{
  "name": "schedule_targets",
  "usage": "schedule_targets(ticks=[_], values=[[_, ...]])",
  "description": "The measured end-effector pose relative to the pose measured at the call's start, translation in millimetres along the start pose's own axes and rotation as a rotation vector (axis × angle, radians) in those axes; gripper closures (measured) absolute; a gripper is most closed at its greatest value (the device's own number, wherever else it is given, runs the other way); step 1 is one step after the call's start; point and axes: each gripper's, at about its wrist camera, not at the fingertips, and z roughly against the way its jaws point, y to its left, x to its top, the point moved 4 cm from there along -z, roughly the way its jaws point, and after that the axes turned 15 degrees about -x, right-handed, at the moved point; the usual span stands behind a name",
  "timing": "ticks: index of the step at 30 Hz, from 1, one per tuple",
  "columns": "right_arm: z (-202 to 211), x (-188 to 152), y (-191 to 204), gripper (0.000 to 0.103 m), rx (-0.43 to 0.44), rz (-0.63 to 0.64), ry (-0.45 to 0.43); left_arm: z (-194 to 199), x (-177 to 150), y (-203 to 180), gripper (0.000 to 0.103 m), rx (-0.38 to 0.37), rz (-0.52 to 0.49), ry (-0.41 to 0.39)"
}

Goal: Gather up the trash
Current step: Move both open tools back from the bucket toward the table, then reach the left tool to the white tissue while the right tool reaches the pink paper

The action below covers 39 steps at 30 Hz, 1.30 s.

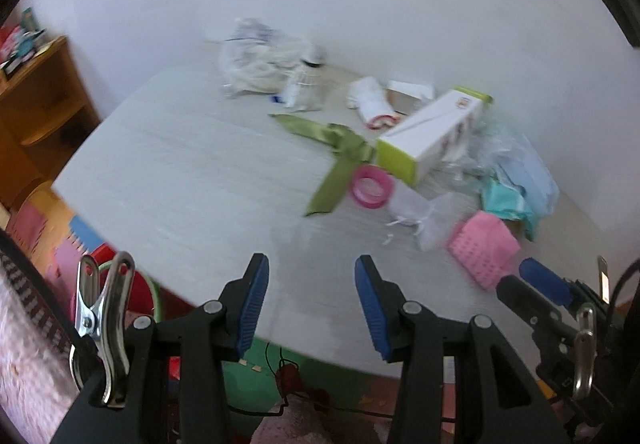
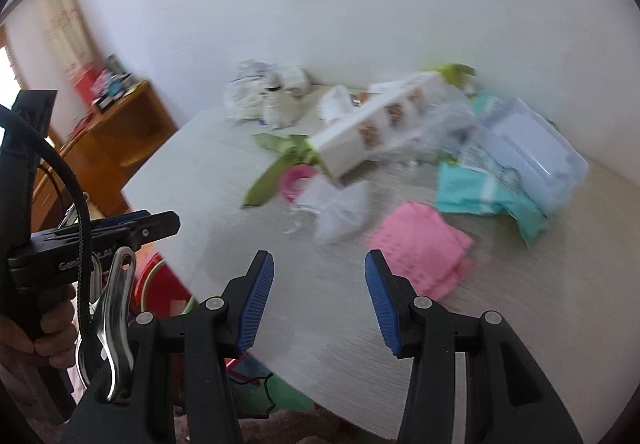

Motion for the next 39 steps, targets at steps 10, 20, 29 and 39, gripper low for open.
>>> schedule_targets(ticks=[10, 20, 29, 39], values=[[-5, -11, -40, 0.054, -0.09, -0.112, 0.049, -32, 11, -38, 0.056, -0.102, -0.069, 0.078], [-9, -4, -69, 0.054, -0.096, -0.09, 0.071, -68, 27, -70, 0.056, -0.124, -0.041, 0.114], [-18, -4, -86, 0.053, -0.077, -0.083, 0.087, -103, 36, -77, 0.053, -0.093, -0.002, 0.151], [-21, -6, -102, 0.053, -0.068, -0.083, 0.094, -125, 37, -78, 0.053, -0.037, 0.016, 0.171]])
